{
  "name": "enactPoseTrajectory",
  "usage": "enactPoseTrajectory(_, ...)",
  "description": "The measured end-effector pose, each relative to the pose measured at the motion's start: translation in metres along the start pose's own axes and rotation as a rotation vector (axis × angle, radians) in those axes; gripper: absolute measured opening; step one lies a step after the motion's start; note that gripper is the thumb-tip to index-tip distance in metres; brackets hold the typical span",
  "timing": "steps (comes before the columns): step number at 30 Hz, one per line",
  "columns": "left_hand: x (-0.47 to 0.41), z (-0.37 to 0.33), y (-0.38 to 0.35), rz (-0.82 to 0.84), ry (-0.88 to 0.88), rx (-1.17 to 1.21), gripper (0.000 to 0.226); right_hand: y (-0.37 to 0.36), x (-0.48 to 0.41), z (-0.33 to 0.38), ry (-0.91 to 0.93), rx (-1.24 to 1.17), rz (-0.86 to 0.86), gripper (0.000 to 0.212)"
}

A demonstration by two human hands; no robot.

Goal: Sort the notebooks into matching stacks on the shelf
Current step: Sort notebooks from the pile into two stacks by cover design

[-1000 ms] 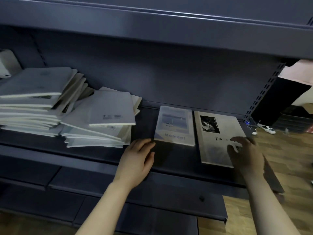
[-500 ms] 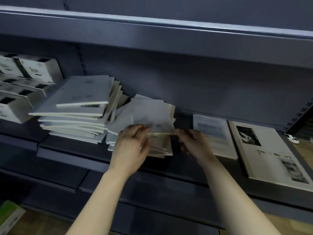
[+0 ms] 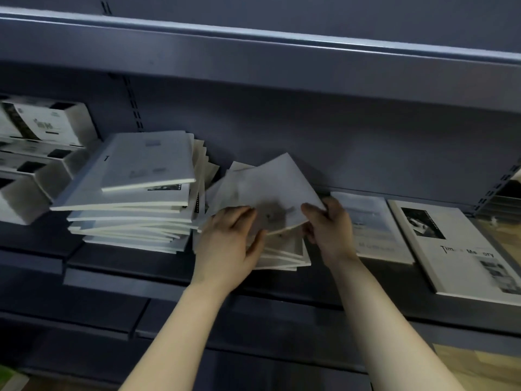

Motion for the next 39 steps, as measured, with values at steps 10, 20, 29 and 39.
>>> enactPoseTrajectory(10, -0.041, -0.042, -0.007, 0.027, 0.087, -0.074, 0.03, -0.013, 0.04, 0.096, 0.447, 0.121, 0.075, 0.015)
enactPoseTrajectory(20, -0.015, -0.047, 0.001, -0.303, 0.309, 0.703, 0.032, 0.001, 0.049, 0.014, -0.159, -0.077, 0.186, 0.046)
enactPoseTrajectory(29, -0.002, -0.08, -0.023, -0.28, 0.293, 0.911, 0.016, 0.018, 0.06, 0.02, -0.108, -0.574, 0.266, 0.025)
enactPoseTrajectory(39, 0.017, -0.138, -0.076, 0.373, 0.008, 0.651, 0.039, 0.135, 0.017, 0.0, -0.015, -0.381, 0.012, 0.026)
Point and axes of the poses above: each hand's wrist, its own x-axis away from the middle knuckle, its own y-axis out of the back of the hand, z = x × y, the point moved 7 cm from there along -x, towards the middle knuckle, and after that the axes turned 4 degrees about y, right-handed, at the moved point
